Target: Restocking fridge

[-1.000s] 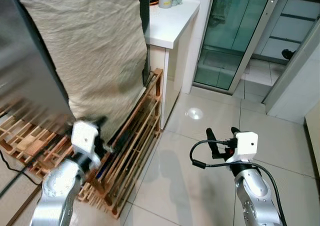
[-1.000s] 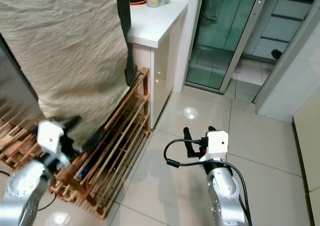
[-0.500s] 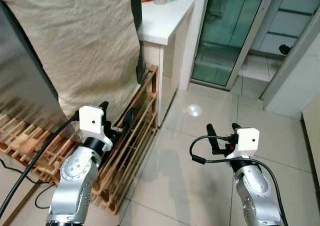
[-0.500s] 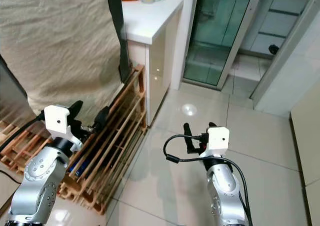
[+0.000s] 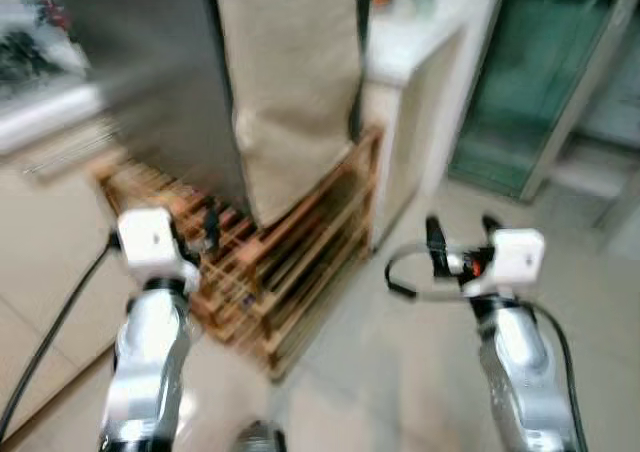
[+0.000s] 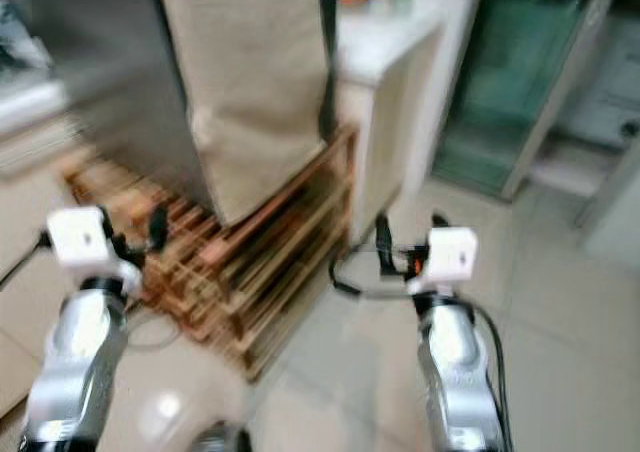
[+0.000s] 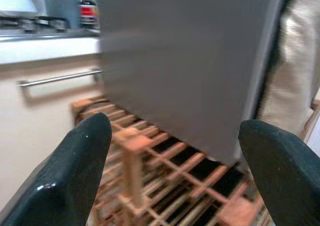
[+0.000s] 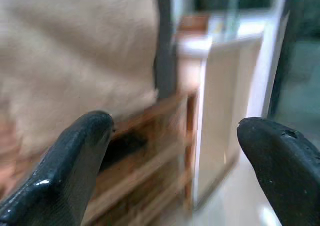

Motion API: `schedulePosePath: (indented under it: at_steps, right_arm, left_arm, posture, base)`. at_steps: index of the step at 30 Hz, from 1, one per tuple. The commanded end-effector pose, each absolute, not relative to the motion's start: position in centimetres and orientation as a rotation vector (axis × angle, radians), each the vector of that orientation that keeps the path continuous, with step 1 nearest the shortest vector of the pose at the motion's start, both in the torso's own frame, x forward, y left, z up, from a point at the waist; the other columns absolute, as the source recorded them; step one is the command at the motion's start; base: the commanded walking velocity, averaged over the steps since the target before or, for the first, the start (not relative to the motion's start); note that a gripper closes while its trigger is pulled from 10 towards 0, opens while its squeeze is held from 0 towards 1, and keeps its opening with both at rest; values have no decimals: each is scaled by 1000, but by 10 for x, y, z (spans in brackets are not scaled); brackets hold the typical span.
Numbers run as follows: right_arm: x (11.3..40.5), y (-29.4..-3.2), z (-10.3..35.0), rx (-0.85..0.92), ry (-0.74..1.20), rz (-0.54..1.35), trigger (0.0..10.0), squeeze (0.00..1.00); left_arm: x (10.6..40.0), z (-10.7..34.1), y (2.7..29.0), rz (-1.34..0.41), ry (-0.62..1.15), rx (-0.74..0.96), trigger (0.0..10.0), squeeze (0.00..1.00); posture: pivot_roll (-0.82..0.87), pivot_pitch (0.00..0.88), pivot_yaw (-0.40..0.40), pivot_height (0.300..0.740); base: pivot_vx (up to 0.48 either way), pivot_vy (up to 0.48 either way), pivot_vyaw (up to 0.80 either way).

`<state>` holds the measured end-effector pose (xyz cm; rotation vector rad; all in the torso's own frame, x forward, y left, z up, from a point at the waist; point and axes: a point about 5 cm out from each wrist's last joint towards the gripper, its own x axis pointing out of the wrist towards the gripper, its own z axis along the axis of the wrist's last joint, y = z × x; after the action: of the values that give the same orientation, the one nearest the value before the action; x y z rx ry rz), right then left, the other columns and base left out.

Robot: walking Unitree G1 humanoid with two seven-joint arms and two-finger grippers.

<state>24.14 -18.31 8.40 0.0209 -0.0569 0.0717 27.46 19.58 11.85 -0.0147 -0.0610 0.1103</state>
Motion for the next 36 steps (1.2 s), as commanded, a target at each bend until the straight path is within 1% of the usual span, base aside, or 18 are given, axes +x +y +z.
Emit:
schedulePosePath:
  at_steps: [1,4,6,9,11,14,16,18,21,25,26,28,30,33,36]
  right_arm:
    - [243,-183,88,7,-61,83,10000,0]
    - [239,-191,86,0,-41,64,10000,0]
    - [242,-191,88,9,-54,47,10000,0]
    - [243,-185,91,27,-69,46,10000,0]
    - [240,-180,90,21,-66,52,10000,0]
    - [222,-178,79,18,-10,69,10000,0]
    - [214,-184,70,13,21,54,10000,0]
    - [214,-185,69,14,21,48,10000,0]
    - [223,-188,71,9,2,41,10000,0]
    - [229,-195,77,21,-30,-12,10000,0]
    - [228,-200,77,53,-30,-55,10000,0]
    - [223,-211,75,84,-8,-126,10000,0]
    - [210,-221,69,28,28,-122,10000,0]
    - [207,-223,67,4,36,-110,10000,0]
    - [210,-218,71,-19,14,-69,10000,0]
  left_arm:
    - [278,122,198,89,-61,16,10000,0]
    - [279,120,197,49,-47,57,10000,0]
    - [283,120,187,4,-44,90,10000,0]
    - [282,124,173,-87,-78,84,10000,0]
    - [277,123,168,-147,-84,121,10000,0]
    - [263,115,171,-213,-69,161,10000,0]
    - [257,111,182,-173,-46,109,10000,0]
    - [257,111,183,-164,-50,98,10000,0]
    - [266,117,179,-146,-84,104,10000,0]
    - [267,117,182,-130,-80,84,10000,0]
    - [265,116,186,-115,-79,64,10000,0]
    - [254,110,207,-79,-84,101,10000,0]
    - [240,94,233,-7,-15,101,10000,0]
    - [236,91,235,-3,-3,93,10000,0]
    - [240,96,216,-48,-34,82,10000,0]
  posture:
    - [-76,0,14,740]
    - [-82,0,23,740]
    - [-84,0,26,740]
    - [-82,0,28,740]
    - [-81,0,27,740]
    - [-83,0,31,740]
    - [-85,0,33,740]
    - [-85,0,34,740]
    - [-84,0,33,740]
    - [-85,0,30,740]
    - [-88,0,30,740]
    - [-91,0,28,740]
    - [-93,0,28,740]
    - [-95,0,24,740]
    - [-89,0,21,740]
  base:
    - [0,0,0]
    - [0,0,0]
    - [0,0,0]
    - [0,0,0]
    - [0,0,0]
    - [0,0,0]
    - [0,0,0]
    - [0,0,0]
    - [0,0,0]
    - [0,0,0]
    - [0,0,0]
    - [0,0,0]
    - [0,0,0]
    - [0,0,0]
    - [0,0,0]
